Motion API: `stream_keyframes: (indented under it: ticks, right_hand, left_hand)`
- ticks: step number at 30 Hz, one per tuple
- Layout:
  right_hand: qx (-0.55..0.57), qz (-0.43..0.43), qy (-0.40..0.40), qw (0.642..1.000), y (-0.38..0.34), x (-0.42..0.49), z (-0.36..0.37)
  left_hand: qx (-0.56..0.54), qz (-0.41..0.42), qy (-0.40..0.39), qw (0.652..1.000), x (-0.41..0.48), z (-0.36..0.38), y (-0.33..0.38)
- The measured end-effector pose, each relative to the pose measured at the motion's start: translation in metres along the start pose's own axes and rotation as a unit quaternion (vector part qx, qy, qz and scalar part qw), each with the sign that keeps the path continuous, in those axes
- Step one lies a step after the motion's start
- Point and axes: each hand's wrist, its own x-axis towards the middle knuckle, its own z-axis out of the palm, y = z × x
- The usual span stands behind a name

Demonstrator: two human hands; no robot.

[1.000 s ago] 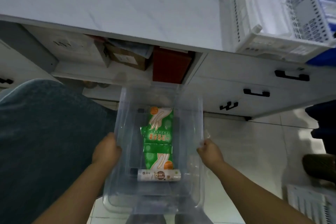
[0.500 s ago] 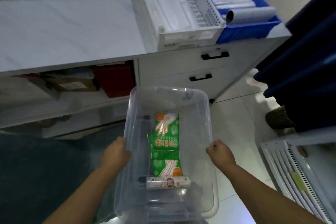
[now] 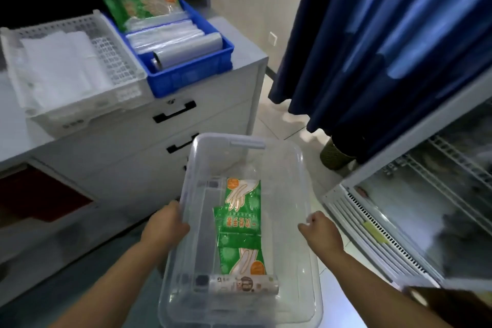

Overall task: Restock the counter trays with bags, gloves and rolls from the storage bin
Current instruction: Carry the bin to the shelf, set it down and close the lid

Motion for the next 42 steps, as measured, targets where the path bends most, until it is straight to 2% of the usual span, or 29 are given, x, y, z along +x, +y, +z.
stream_keyframes:
  ticks: [7,17,25,32,38,42]
  right_hand:
    - [0.03,0.013,0.051,0.998,0.045,0.065,-0.103]
    - [0.081,0.01,0.124,0.989,0.025,0.188,-0.189]
    - [0.075,0.025,0.177,0.981,-0.05,0.31,-0.246]
    - [0.077,0.022,0.22,0.972,-0.127,0.41,-0.297]
    - [0.069,-0.016,0.219,0.973,-0.178,0.51,-0.325]
    - [0.063,-0.03,0.183,0.981,-0.21,0.596,-0.333]
  left_hand:
    - [0.014,0.078,-0.021,0.997,0.048,0.0,0.142]
    - [-0.028,0.115,0.005,0.993,0.144,-0.034,0.267]
    - [-0.089,0.134,0.003,0.987,0.273,-0.097,0.347]
    - [-0.061,0.165,0.039,0.984,0.375,-0.158,0.404]
    - [-0.081,0.141,0.059,0.985,0.457,-0.181,0.44]
    - [-0.089,0.106,0.073,0.988,0.517,-0.194,0.463]
